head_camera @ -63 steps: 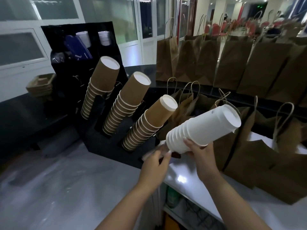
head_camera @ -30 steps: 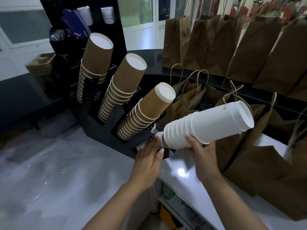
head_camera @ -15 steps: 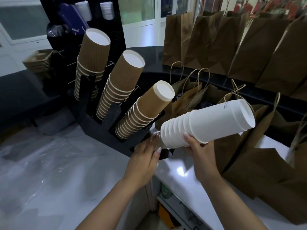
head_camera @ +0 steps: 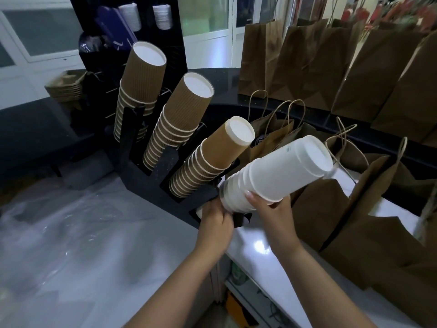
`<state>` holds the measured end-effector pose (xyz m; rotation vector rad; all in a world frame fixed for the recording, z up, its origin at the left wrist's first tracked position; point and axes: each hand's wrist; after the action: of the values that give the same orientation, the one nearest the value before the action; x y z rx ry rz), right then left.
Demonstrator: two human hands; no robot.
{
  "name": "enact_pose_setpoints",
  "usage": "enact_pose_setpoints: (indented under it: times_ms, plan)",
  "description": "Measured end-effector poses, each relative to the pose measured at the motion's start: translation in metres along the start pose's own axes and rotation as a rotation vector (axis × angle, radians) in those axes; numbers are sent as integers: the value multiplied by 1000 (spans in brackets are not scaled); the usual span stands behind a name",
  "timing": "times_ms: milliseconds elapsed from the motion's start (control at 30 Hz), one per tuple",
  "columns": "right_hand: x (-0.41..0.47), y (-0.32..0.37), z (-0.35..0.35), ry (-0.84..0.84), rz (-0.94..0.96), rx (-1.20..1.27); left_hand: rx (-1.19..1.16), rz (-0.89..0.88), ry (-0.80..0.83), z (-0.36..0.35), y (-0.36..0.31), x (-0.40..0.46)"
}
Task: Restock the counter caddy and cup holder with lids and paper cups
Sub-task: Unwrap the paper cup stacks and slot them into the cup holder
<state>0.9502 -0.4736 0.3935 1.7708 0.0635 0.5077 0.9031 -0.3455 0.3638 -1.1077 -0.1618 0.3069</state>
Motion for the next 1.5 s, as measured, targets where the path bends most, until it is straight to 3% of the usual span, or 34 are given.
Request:
enact_pose_setpoints:
  times_ms: [367, 500, 667, 833, 1000, 1233, 1500]
  plan:
    - [2, -24, -8, 57, 6, -240, -23, -32, -5, 12, 13, -18]
    - [8, -25, -6, 108, -8, -199, -24, -59, -7, 15, 13, -21]
    - [9, -18, -1, 55, 20, -138, 35, -122, 1, 13, 8, -27]
    - [10, -18, 0, 88, 11, -153, 387, -140, -162, 9, 7, -28]
    - [6, -30, 5, 97, -2, -228, 490, -50, -195, 9, 3, -28]
    - [8, -30, 5, 112, 27, -240, 461, -56, -126, 13, 9, -31]
    - [6, -50, 3, 23, 90, -485, 451, -52, -130, 18, 15, -31]
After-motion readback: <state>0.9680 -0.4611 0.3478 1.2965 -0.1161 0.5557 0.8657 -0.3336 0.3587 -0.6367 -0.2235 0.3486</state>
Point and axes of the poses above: each hand's wrist, its own x-axis towards the middle knuckle, its own z-axis out of the back of the hand, y = z × x, and after that the axes turned 7 degrees about y, right-handed
